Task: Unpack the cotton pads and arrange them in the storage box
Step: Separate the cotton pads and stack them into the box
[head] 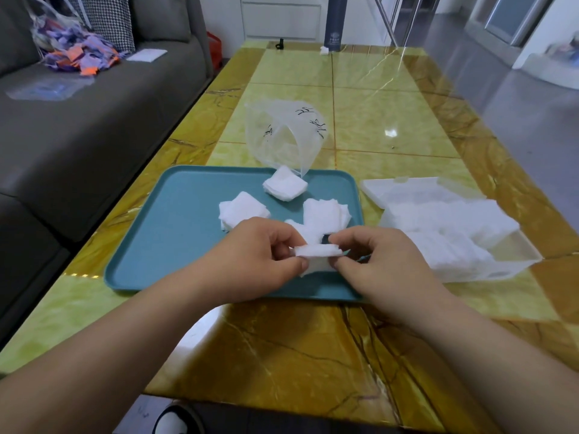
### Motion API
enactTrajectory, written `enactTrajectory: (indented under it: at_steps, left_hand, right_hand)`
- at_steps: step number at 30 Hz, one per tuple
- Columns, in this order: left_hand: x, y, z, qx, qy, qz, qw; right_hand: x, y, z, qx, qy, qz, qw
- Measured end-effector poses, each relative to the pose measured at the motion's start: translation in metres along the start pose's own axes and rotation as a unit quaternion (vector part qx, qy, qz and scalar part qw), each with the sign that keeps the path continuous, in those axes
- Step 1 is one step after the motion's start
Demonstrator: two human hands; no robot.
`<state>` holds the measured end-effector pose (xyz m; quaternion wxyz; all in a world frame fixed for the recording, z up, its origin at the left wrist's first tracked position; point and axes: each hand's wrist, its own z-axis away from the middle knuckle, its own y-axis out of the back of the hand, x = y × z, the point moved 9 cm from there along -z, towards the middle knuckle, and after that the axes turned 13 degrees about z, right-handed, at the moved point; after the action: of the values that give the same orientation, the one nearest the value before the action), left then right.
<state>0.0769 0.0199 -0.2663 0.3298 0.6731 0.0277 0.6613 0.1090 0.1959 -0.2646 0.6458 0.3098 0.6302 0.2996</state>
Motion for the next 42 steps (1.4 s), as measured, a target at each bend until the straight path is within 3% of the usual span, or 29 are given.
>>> enactTrajectory:
  at_steps: [9, 14, 18, 20, 24, 35, 42]
  left_hand:
    - [0.0, -0.006, 0.001, -0.008, -0.011, -0.04, 0.999]
    - [0.001, -0.01, 0.003, -0.06, -0.004, -0.054, 0.997]
    - [-0.004, 0.027, -0.007, 0.094, 0.006, -0.094, 0.991]
    - [-0.005, 0.033, -0.011, 0.132, 0.008, -0.139, 0.981]
    - [-0.016, 0.016, -0.016, 0.085, 0.044, -0.092, 0.991]
    - [-0.014, 0.02, -0.011, 0.092, 0.026, -0.04, 0.995]
    - [-0.012, 0.02, -0.005, 0.047, 0.013, -0.017, 0.999]
  right_hand:
    - [0.001, 0.004, 0.002, 0.026, -0.019, 0.02, 0.999]
    - [-0.005, -0.006, 0.004, -0.053, 0.022, 0.042, 0.997]
    - [-0.005, -0.006, 0.006, -0.046, 0.021, 0.041, 0.998]
    - [-0.004, -0.008, 0.007, -0.054, 0.016, 0.048, 0.997]
    - [-0.004, -0.011, 0.009, -0.066, 0.014, 0.055, 0.996]
    - [-0.004, -0.009, 0.009, -0.064, -0.007, 0.036, 0.997]
    - [-0.004, -0.008, 0.011, -0.063, -0.02, 0.035, 0.997]
